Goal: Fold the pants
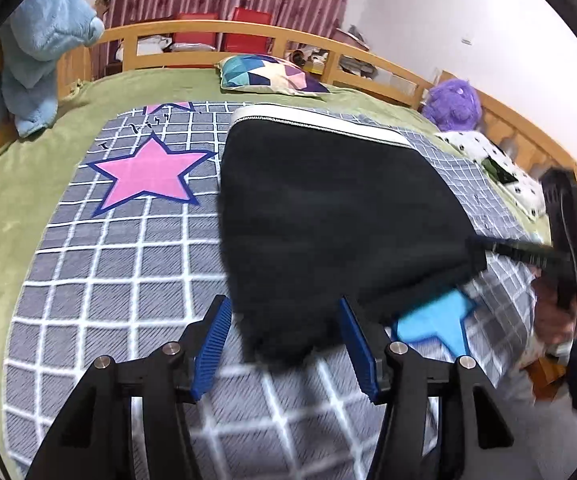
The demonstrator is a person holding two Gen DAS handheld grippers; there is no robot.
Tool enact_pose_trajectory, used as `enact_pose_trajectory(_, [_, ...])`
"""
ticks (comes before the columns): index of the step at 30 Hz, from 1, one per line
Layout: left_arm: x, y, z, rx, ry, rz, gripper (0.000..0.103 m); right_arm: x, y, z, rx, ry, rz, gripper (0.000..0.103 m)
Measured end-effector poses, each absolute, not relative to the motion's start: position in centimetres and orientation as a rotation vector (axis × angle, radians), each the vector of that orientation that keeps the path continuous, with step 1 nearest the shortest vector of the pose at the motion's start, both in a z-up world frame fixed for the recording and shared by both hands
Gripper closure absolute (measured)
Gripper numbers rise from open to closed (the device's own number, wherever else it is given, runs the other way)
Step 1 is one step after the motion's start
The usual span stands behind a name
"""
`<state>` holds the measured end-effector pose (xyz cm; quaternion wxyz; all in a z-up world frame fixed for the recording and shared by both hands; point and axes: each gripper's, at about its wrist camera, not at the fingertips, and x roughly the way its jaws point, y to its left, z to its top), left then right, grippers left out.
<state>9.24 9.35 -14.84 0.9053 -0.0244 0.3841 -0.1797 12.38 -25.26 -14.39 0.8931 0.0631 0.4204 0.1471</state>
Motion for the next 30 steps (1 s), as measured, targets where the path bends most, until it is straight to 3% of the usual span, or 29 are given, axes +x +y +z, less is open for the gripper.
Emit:
enact_pose_trajectory(4, [8.8,8.3,-16.9,0.027,0.828,-0.344,0.049,12.4,-27.3,-14.7,0.193,0.819,0.231,0.055])
enact_pose_trajectory(7, [10.0,7.1,-17.9,0.02,0.839,-0.266,0.05,13.2,-27.7,-16.4,0.24,0.872,0.217,0.057])
enact_pose_trajectory(8, [10.5,6.9,-17.9,-0.001,0.828,-0.235,0.063,13.2,-27.5,-16.7,0.224,0.871,0.21,0.058])
enact_pose_trajectory(9, [10.9,6.9,-17.8,-0.033,0.825,-0.228,0.086,13.3,-27.2,-16.8,0.203,0.867,0.195,0.061])
enact_pose_trajectory(10, [10.9,6.9,-17.3,-0.059,0.814,-0.21,0.091,13.3,-27.0,-16.9,0.177,0.862,0.169,0.074])
enact_pose_trajectory(11, [10.3,7.1,-16.4,-0.086,0.748,-0.181,0.091,13.3,-27.1,-16.9,0.178,0.86,0.157,0.09])
enact_pose_trajectory(13, [9.1,7.6,-15.1,-0.108,0.683,-0.223,0.091,13.3,-28.0,-17.0,0.214,0.859,0.147,0.103])
enact_pose_trajectory(20, [7.2,8.0,-19.4,-0.001,0.808,-0.198,0.093,13.1,-28.0,-17.6,0.164,0.886,0.183,0.103])
enact_pose_trajectory(24, [5.9,9.0,-17.0,0.013,0.756,-0.215,0.092,13.1,-28.6,-16.1,0.191,0.862,0.227,0.099])
enact_pose_trajectory(26, [6.2,9.5,-15.1,-0.005,0.715,-0.218,0.092,13.4,-28.4,-15.2,0.196,0.825,0.243,0.09])
enact_pose_trajectory(30, [9.3,9.4,-12.3,-0.094,0.693,-0.258,0.08,14.8,-27.3,-14.6,0.168,0.8,0.258,0.082])
